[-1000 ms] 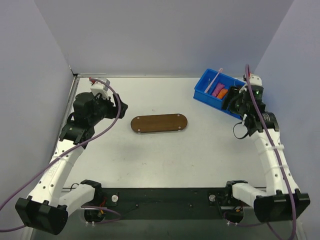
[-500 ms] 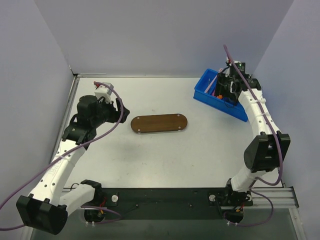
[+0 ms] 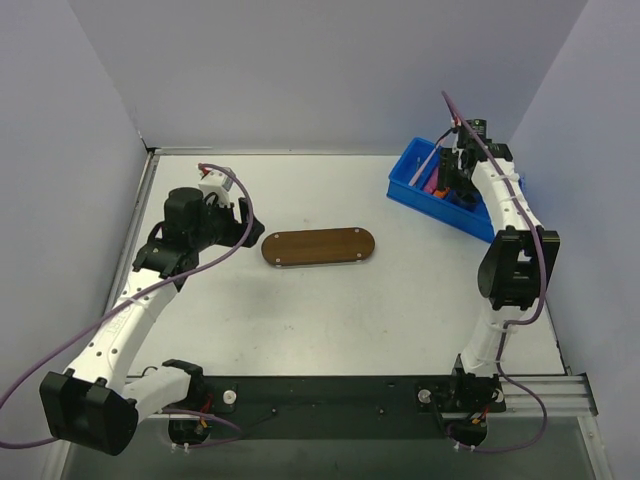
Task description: Prepare toiletry sets of a toothbrush and toothpaste on the tray
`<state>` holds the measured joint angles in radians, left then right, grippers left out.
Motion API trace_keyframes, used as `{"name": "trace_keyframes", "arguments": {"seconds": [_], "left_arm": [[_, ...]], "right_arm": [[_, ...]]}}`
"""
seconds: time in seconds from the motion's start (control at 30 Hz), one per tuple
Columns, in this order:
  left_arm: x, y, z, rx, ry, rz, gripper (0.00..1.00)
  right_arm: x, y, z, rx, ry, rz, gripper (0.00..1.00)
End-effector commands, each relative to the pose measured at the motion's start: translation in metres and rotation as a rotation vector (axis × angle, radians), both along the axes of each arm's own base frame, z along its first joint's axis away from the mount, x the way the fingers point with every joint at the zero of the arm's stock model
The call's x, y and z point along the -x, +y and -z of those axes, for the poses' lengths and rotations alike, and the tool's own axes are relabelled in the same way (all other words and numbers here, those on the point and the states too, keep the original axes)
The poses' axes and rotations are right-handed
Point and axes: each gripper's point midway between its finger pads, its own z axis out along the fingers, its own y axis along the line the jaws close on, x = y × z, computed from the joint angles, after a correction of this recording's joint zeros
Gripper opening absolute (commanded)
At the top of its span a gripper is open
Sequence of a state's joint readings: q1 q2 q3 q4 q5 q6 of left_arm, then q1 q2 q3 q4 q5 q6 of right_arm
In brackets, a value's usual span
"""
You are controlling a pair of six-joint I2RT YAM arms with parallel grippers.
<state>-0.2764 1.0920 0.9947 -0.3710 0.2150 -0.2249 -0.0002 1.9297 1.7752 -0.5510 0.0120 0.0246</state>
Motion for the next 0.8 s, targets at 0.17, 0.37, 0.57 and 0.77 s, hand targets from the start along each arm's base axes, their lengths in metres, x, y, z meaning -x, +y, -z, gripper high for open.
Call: {"name": "trace_keyframes", "arguments": {"seconds": [0.17,0.37,0.57,0.77], "left_arm": [[-0.004,-0.007,-0.011,0.019,-0.023,0.024,0.82],[-0.004,-0.006,-0.01,0.014,-0.019,0.022,0.82],[-0.005,-0.007,-0.007,0.014,-0.012,0.023,0.82],[-0.006,-0.006,-0.006,0.008,-0.008,0.018,0.82]], "right_arm": [[-0.018,-0.014,0.007,0.101,0.032,-0.022,0.43],[-0.02,-0.027,0.022,0.183,0.071,-0.018,0.4],[-0.022,-0.036,0.037,0.165,0.092,-0.021,0.38],[-0.026,-0.031,0.041,0.137,0.084,-0.052,0.31]]}}
